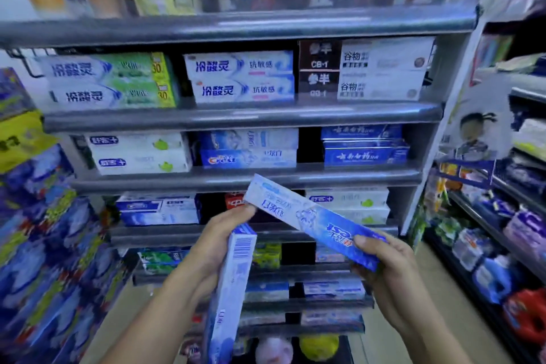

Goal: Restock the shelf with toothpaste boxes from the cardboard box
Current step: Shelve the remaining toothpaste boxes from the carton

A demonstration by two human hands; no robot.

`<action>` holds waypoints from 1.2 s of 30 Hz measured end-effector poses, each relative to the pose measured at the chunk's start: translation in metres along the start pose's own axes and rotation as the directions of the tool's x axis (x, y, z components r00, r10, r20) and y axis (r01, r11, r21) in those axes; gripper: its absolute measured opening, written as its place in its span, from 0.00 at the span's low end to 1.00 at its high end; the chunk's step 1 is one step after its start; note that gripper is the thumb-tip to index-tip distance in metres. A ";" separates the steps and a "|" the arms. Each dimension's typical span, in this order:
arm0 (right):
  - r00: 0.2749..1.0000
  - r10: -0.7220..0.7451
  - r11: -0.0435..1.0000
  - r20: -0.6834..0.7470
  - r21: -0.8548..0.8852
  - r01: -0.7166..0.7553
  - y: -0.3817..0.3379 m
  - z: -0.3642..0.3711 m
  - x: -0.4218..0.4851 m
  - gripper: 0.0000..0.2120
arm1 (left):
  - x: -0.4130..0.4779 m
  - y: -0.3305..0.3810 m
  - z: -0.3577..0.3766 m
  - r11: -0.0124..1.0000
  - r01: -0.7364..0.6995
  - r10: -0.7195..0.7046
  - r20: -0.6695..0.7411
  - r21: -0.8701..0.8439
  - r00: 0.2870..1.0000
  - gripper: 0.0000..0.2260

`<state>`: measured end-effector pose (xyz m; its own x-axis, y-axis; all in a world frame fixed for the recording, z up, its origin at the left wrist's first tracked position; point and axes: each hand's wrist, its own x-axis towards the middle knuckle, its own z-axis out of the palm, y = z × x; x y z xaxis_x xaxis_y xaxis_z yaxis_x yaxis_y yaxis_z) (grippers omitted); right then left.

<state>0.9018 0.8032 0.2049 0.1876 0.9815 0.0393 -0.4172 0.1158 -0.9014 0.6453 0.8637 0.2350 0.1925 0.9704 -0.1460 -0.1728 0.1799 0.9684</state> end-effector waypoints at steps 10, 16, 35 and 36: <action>0.986 0.088 0.957 0.142 -0.285 -0.044 -0.010 0.027 0.006 0.22 | -0.003 0.020 0.017 0.995 -0.093 0.095 0.055 -0.042 0.994 0.13; 0.985 -0.108 0.876 0.131 -0.456 0.157 -0.065 0.051 0.021 0.25 | 0.003 0.052 0.015 0.934 -0.313 0.280 0.193 0.170 0.940 0.14; 0.930 -0.285 0.863 0.232 -0.361 0.354 -0.110 0.068 0.064 0.15 | 0.003 0.056 -0.049 0.870 -0.304 0.296 0.081 0.388 0.952 0.10; 0.935 -0.297 0.879 0.194 -0.326 0.347 -0.106 0.064 0.066 0.15 | 0.002 0.055 -0.058 0.887 -0.298 0.314 0.014 0.354 0.949 0.07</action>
<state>0.9020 0.8654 0.3309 0.1273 0.9129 0.3879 -0.0120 0.3925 -0.9197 0.5800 0.8853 0.2764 0.1417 0.9755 0.1681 0.1310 -0.1868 0.9736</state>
